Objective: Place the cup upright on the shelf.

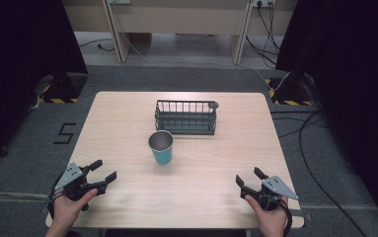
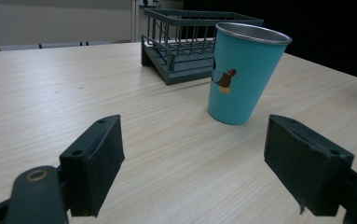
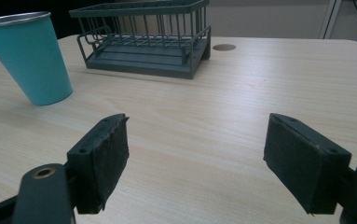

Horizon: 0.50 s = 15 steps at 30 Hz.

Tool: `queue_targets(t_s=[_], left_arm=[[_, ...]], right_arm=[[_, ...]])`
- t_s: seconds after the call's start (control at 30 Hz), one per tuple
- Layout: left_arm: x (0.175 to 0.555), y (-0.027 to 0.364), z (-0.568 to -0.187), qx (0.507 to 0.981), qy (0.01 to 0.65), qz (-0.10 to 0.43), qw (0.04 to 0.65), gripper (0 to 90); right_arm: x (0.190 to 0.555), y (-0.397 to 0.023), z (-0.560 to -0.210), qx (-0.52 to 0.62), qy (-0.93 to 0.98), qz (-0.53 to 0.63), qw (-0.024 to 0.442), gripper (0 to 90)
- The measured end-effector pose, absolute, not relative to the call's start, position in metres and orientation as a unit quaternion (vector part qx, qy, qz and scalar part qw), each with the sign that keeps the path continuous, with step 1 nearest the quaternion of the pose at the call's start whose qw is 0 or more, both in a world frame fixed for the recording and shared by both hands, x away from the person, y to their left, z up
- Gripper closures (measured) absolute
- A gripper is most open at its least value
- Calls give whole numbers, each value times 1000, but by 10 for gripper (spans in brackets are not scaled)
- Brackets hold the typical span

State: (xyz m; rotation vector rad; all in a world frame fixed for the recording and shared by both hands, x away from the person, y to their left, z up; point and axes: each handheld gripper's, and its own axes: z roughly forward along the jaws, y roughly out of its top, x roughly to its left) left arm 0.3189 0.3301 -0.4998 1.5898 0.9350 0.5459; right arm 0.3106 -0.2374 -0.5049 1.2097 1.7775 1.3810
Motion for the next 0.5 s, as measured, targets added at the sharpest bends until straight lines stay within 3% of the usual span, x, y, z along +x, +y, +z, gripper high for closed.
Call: queue_targets(t_s=[0.5], left_arm=[[326,317,-487,669,392,221,592,166]], right_arm=[[315,-230,-503,457,671,512,280,206]])
